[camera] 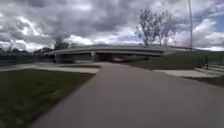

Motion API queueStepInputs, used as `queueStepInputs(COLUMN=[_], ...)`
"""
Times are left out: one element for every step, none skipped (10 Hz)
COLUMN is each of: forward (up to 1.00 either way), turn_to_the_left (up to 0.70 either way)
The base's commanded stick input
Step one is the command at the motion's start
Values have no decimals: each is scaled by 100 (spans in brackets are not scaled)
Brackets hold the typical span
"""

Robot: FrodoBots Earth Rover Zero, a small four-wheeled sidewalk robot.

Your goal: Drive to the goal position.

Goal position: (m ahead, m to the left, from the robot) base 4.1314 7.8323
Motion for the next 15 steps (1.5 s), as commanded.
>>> queueStepInputs(forward=[100,100,100,100,100,100,100,100,100,100,100,100,100,100,100], turn_to_the_left=[0,0,0,0,0,0,0,0,-2,-10,-16,0,0,0,0])
